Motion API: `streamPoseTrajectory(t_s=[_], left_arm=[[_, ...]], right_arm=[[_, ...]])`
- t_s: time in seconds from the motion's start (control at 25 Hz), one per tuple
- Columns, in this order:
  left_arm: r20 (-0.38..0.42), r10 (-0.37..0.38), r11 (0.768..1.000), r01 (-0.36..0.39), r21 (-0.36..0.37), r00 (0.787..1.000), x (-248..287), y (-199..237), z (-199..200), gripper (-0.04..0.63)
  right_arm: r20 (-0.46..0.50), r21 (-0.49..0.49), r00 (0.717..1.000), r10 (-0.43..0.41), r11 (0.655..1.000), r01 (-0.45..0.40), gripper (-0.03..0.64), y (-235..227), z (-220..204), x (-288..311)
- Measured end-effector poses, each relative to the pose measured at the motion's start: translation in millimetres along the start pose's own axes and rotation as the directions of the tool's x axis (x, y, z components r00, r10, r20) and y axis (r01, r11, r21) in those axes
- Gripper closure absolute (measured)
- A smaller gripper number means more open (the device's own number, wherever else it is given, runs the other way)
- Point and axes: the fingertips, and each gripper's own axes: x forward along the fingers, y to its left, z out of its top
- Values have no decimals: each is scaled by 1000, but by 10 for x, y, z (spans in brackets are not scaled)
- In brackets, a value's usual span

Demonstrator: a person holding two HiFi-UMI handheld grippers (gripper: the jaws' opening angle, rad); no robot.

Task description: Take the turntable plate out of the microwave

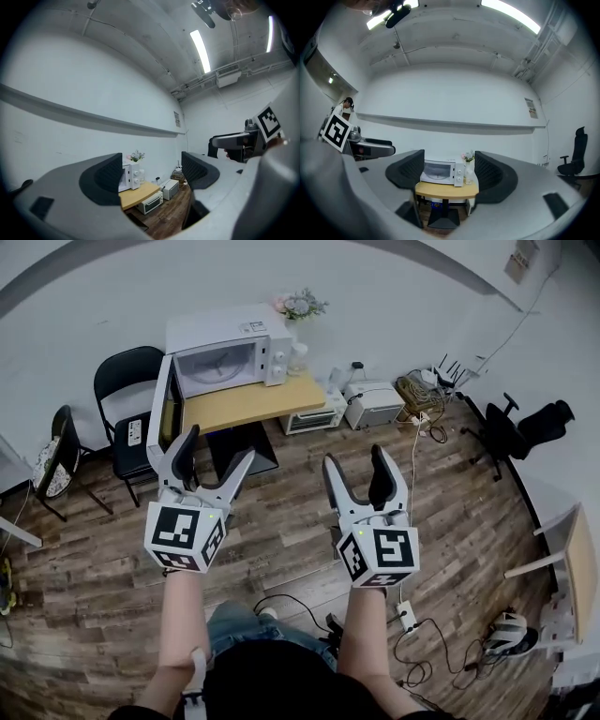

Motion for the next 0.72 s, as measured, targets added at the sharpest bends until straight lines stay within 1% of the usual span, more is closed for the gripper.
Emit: streamPoseTrajectory(t_s=[0.12,0.24,0.36,0.44,0.6,0.72], left_arm=[[-33,11,1000,-10,11,999,123,-27,-147,198],[-35,35,999,-33,36,999,247,31,-206,198],[-39,44,997,-41,72,998,423,95,-260,198],[-45,46,997,-43,63,998,563,167,-312,198],[-52,51,999,-51,2,997,932,393,-411,198],[-55,66,998,-66,0,996,1244,602,-472,198]], right_arm=[[-25,23,999,28,999,-27,272,-67,-185,115],[-38,47,998,45,998,-44,272,-131,-303,249],[-41,54,998,52,997,-50,272,-201,-364,429],[-41,50,998,49,998,-47,272,-245,-395,570],[-41,40,998,47,998,-46,273,-339,-438,948],[-47,19,998,52,999,-51,273,-418,-456,1308]])
